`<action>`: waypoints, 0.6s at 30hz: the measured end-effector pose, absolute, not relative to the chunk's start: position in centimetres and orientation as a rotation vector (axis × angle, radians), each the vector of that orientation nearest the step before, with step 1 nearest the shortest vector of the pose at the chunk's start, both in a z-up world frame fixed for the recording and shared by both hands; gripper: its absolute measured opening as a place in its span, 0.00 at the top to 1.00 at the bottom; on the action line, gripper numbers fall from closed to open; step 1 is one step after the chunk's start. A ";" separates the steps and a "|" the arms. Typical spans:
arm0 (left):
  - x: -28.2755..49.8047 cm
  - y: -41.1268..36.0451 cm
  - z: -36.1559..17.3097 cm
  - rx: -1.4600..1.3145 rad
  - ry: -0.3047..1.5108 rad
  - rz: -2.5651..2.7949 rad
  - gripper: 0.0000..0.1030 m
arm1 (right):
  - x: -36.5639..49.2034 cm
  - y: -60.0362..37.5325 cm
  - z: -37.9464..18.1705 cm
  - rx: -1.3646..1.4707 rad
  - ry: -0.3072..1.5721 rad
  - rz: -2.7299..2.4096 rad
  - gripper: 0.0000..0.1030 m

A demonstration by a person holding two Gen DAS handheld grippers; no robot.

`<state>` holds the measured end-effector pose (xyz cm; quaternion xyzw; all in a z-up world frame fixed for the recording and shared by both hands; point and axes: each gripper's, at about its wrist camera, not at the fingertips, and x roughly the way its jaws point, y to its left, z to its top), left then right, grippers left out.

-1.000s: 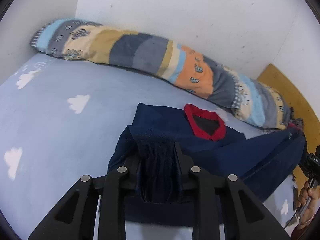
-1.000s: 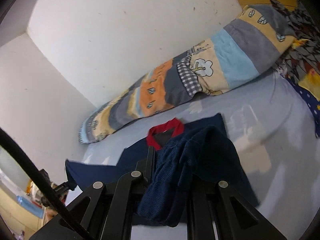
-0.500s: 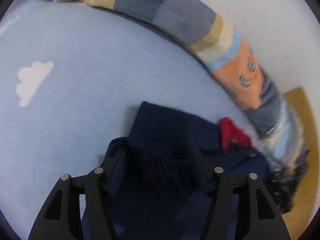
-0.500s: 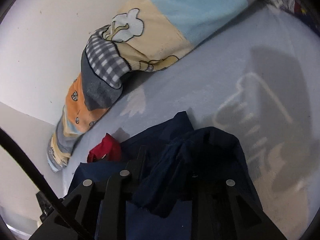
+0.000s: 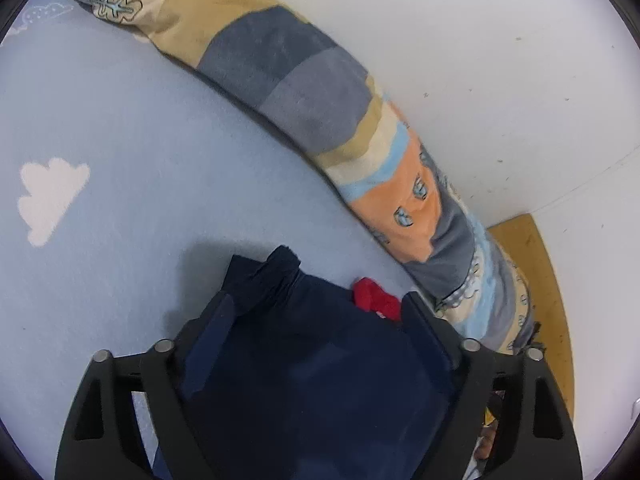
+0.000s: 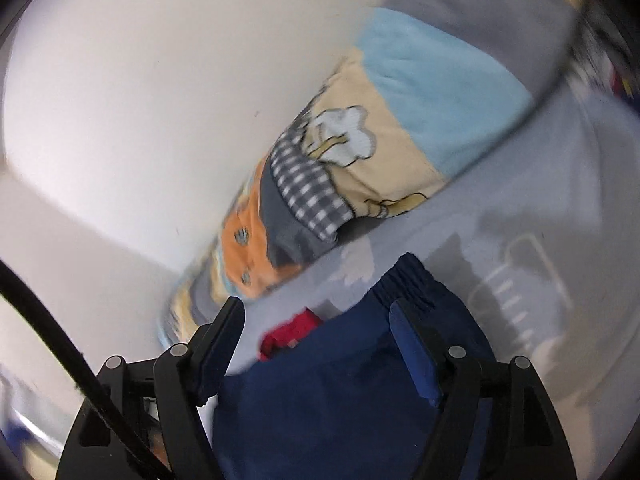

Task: Fold large clothes
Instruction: 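Lift the held hem and fold it toward the red collar with both grippers, then lower the folded half onto the jacket and open both grippers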

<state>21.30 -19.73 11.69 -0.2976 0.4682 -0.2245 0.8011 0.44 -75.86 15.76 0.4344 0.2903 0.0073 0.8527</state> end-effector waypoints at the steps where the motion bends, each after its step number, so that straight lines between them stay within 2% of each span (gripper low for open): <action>1: 21.1 -19.8 12.2 -0.618 0.982 -0.481 0.18 | 0.7 -75.1 15.9 0.871 0.630 0.024 0.22; 3: 20.5 -20.6 12.5 -0.531 0.960 -0.481 0.18 | 1.5 -72.8 15.9 0.763 0.687 0.043 0.22; 5: 19.8 -23.2 12.2 -0.391 0.949 -0.495 0.18 | 2.3 -70.3 15.4 0.657 0.737 0.046 0.30; 7: 18.9 -25.1 11.4 -0.262 0.937 -0.490 0.18 | 3.0 -68.4 14.0 0.609 0.768 0.059 0.42; 9: 18.2 -27.7 9.6 -0.101 0.922 -0.450 0.18 | 4.2 -66.8 12.5 0.521 0.817 0.028 0.48; 12: 18.8 -28.7 5.8 0.011 0.971 -0.362 0.18 | 5.5 -66.6 9.7 0.430 0.894 -0.044 0.52; 14: 19.5 -28.2 3.1 0.082 1.018 -0.286 0.27 | 5.7 -68.1 7.8 0.401 0.940 -0.136 0.61; 16: 19.3 -27.1 2.7 0.066 1.000 -0.283 0.28 | 5.1 -70.6 6.7 0.405 0.966 -0.228 0.92; 18: 18.9 -26.5 3.3 0.068 0.992 -0.279 0.28 | 3.7 -72.9 6.9 0.466 0.955 -0.266 0.93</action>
